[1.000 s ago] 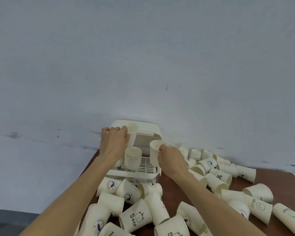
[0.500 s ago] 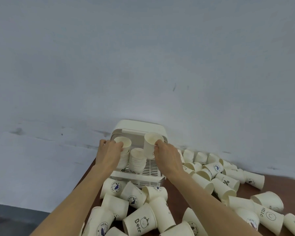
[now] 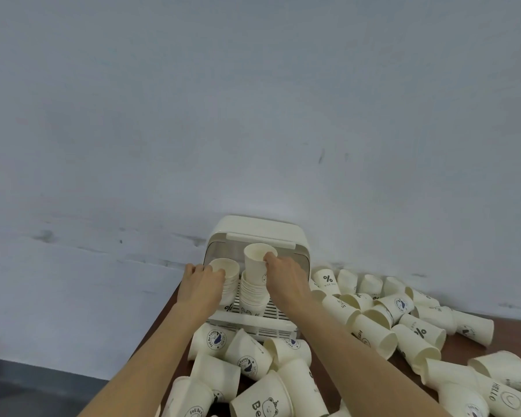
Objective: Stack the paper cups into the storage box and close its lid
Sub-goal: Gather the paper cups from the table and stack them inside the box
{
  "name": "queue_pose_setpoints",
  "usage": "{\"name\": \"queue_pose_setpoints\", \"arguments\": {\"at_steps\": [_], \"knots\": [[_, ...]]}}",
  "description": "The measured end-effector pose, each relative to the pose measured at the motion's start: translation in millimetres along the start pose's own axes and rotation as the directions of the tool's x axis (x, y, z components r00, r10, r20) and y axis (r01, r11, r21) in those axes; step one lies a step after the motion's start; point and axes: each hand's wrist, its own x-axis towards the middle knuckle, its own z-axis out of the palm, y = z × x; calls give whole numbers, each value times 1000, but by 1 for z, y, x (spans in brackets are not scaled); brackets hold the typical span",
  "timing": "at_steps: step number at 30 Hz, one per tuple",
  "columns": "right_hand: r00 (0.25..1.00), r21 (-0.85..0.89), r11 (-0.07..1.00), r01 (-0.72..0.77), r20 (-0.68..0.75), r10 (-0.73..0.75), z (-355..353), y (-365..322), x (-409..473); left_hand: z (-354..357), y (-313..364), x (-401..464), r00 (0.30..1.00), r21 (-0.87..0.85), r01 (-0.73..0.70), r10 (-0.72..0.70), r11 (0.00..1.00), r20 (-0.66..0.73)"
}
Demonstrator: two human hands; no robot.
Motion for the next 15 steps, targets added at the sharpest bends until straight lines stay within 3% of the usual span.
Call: {"name": "queue_pose_setpoints", "arguments": {"at_steps": [7, 15], "knots": [[985, -56, 998, 3, 173, 7, 20, -6, -5, -5, 7, -7, 1000, -8, 14, -14, 1000, 22], [972, -70, 998, 4, 234, 12, 29, -12, -13, -18, 23, -18, 1000, -41, -24, 24, 999, -7]]}}
